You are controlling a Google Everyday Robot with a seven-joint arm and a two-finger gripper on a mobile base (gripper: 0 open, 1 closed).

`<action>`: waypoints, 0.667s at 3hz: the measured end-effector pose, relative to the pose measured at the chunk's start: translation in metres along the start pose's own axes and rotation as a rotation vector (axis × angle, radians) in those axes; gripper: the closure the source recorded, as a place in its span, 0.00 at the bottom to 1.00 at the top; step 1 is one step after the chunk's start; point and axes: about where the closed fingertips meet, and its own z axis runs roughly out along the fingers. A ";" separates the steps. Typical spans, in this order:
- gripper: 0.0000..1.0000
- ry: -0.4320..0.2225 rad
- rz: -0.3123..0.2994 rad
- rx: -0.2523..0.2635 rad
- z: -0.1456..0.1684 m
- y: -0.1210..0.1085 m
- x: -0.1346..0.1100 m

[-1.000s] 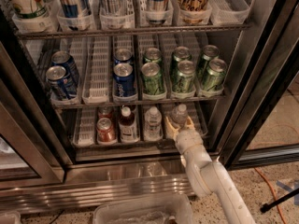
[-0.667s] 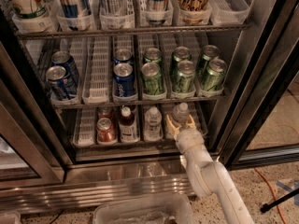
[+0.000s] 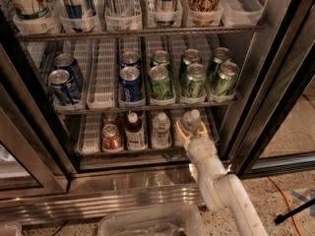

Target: Pick water bottle from bottom shelf of fridge

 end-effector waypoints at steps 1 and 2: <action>1.00 0.004 -0.011 -0.027 -0.013 0.007 -0.004; 1.00 0.028 -0.017 -0.091 -0.029 0.017 -0.007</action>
Offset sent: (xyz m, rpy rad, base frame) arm -0.0597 0.0106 0.0021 -0.1247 0.0382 0.1715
